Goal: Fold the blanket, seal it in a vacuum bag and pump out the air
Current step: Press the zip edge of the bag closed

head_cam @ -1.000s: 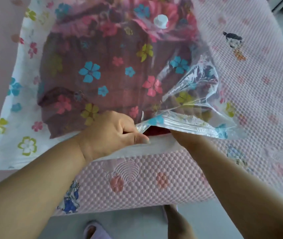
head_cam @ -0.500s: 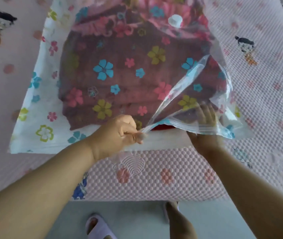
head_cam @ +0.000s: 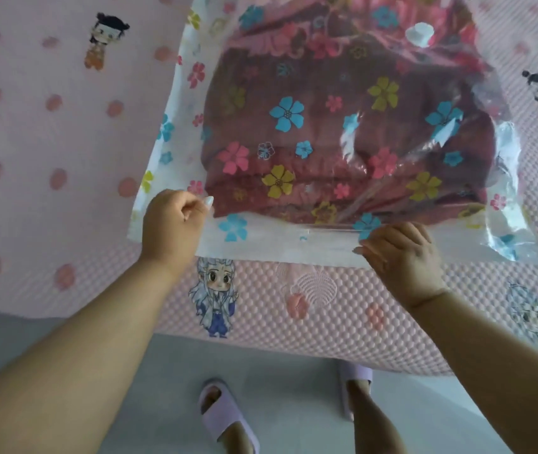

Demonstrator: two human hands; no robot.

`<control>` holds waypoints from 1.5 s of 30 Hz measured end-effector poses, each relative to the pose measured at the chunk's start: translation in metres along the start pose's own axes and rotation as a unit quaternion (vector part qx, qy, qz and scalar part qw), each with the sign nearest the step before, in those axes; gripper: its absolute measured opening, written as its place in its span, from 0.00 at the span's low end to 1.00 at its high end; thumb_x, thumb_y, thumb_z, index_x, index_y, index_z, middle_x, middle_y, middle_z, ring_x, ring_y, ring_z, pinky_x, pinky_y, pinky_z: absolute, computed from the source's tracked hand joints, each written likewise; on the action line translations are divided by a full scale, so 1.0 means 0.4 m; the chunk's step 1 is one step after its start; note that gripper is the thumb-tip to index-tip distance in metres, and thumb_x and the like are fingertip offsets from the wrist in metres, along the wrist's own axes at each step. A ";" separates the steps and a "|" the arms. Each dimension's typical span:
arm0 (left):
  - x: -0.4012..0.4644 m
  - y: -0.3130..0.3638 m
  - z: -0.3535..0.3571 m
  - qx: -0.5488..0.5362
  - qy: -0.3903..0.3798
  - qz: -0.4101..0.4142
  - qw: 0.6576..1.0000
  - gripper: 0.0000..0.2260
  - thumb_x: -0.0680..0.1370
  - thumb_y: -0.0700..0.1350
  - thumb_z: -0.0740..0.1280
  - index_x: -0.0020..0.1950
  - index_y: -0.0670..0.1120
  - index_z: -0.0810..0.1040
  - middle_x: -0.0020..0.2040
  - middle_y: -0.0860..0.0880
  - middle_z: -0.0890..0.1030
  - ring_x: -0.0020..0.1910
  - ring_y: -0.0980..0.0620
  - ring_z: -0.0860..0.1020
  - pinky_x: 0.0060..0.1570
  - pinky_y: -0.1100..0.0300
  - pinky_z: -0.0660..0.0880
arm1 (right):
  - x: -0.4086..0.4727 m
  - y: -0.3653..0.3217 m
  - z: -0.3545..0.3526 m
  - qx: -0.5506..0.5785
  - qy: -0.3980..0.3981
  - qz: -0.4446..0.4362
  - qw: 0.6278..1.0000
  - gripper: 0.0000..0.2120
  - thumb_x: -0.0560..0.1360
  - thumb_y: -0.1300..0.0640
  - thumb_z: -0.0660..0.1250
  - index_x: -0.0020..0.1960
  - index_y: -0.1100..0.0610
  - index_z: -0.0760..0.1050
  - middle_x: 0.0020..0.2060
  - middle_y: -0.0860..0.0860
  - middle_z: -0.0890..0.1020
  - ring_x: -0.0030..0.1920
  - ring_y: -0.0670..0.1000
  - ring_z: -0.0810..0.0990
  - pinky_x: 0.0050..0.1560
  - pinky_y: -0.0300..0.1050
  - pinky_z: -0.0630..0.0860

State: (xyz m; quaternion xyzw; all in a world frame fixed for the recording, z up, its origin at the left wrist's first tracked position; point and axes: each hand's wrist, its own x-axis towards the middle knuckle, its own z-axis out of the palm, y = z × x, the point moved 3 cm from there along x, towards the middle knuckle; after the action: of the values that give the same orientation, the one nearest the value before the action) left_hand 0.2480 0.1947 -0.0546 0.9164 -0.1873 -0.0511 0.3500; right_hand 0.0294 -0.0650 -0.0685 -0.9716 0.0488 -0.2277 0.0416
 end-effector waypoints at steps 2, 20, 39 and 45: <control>0.010 -0.036 -0.028 0.090 0.085 -0.042 0.991 0.11 0.75 0.48 0.69 0.50 0.41 0.80 0.51 0.42 0.79 0.53 0.41 0.74 0.52 0.54 0.69 | 0.068 -0.103 0.052 0.048 -0.038 -0.008 0.998 0.16 0.74 0.46 0.68 0.46 0.58 0.83 0.41 0.53 0.84 0.42 0.58 0.82 0.45 0.49 0.73; -0.018 -0.252 -0.038 -0.189 -0.079 -0.234 0.950 0.21 0.80 0.54 0.63 0.33 0.41 0.74 0.26 0.48 0.71 0.26 0.51 0.68 0.29 0.59 0.66 | 0.172 -0.741 0.276 0.607 -0.180 0.570 0.523 0.19 0.76 0.49 0.67 0.31 0.58 0.78 0.27 0.51 0.78 0.28 0.48 0.74 0.33 0.44 0.73; -0.152 -0.263 -0.059 -0.199 -0.182 -0.182 0.946 0.15 0.80 0.50 0.60 0.34 0.47 0.69 0.30 0.53 0.74 0.31 0.52 0.70 0.36 0.56 0.68 | 0.146 -0.799 0.243 0.599 -0.031 0.713 0.363 0.12 0.76 0.62 0.68 0.34 0.61 0.73 0.25 0.51 0.74 0.21 0.44 0.70 0.26 0.37 0.67; -0.177 -0.245 -0.055 -0.265 -0.132 -0.227 0.928 0.14 0.74 0.54 0.60 0.31 0.49 0.65 0.28 0.50 0.68 0.32 0.48 0.65 0.34 0.50 0.65 | 0.163 -0.762 0.243 0.596 -0.026 0.735 0.323 0.06 0.76 0.63 0.63 0.42 0.57 0.70 0.29 0.49 0.72 0.17 0.42 0.71 0.20 0.33 0.67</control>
State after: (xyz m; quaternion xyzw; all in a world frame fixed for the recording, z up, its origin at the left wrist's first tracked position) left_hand 0.2176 0.3023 -0.1055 0.7934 0.0017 -0.2971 0.5313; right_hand 0.1541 0.2355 -0.0952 -0.2590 0.5929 -0.0467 0.7611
